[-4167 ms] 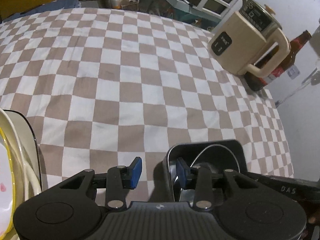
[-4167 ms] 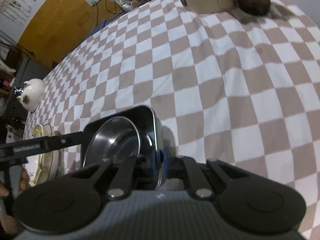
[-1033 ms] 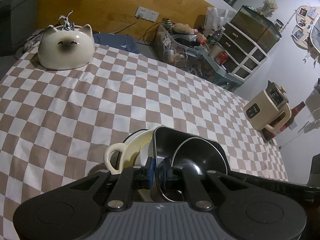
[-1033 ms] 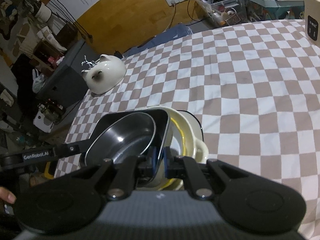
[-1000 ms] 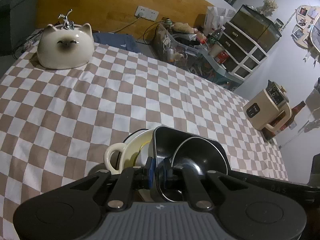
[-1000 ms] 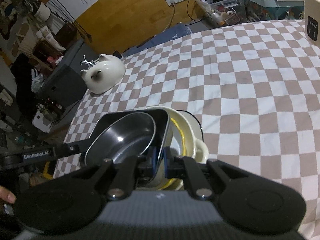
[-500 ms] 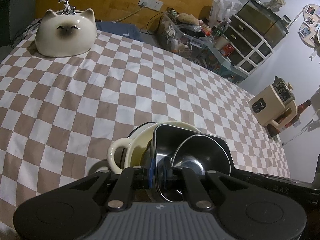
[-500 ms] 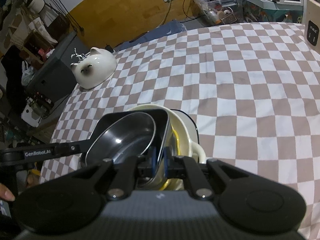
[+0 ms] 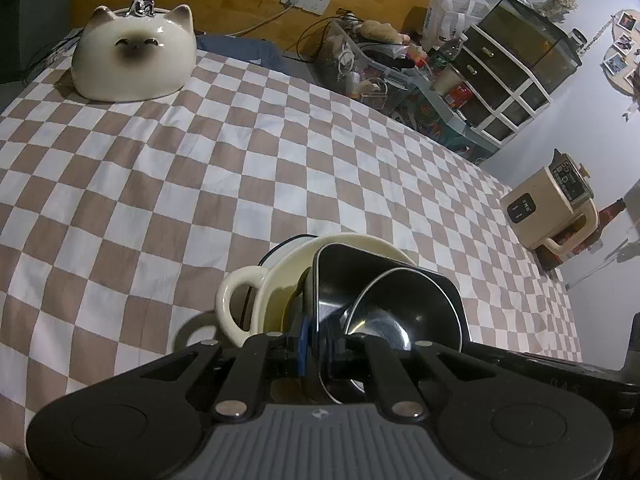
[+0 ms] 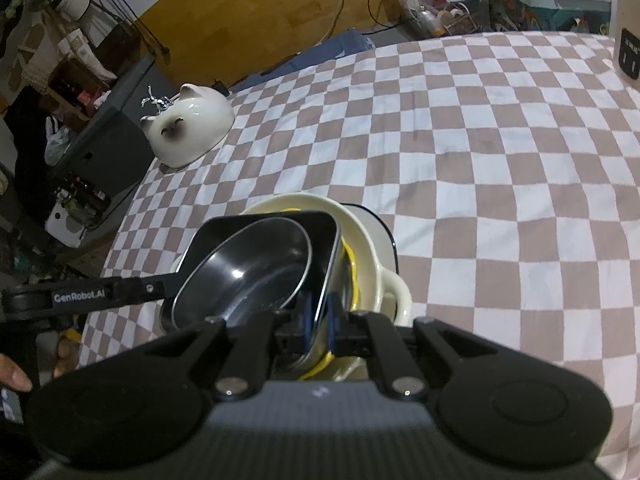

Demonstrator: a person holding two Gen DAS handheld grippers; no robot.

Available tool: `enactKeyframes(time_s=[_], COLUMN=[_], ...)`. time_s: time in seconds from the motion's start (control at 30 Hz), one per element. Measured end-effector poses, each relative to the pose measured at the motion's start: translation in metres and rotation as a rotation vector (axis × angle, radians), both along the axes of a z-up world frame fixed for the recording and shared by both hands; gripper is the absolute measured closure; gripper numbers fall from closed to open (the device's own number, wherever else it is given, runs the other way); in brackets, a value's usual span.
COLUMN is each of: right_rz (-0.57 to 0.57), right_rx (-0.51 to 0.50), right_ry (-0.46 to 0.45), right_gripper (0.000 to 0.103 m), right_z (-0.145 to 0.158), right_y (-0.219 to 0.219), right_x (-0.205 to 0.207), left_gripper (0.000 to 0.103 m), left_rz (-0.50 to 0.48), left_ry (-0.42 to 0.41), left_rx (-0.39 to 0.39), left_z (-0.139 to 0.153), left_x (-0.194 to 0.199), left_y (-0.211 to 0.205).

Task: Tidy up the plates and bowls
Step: 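Lower the tray stack with both tools into the cream two-handled bowl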

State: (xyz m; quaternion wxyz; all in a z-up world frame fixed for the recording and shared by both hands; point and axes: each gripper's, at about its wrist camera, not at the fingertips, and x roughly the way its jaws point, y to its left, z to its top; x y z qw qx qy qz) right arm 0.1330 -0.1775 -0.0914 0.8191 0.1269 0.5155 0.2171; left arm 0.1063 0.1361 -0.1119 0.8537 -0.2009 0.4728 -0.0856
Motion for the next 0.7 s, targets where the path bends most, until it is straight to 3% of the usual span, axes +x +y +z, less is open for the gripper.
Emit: enactKeyframes(time_s=[0.4, 0.7], right_rz=[-0.005, -0.039], right_rx=[-0.026, -0.060], right_ry=[0.046, 0.012], right_gripper=[0.087, 0.074], right_z=[-0.003, 0.005], right_y=[0.010, 0.005], right_x=[-0.005, -0.011], left_gripper=[0.089, 0.081], left_rz=[-0.004, -0.007], left_ry=[0.021, -0.014], left_rx=[-0.002, 0.000], left_z=[-0.001, 0.012], left_x=[-0.008, -0.015], left_y=[0.005, 0.006])
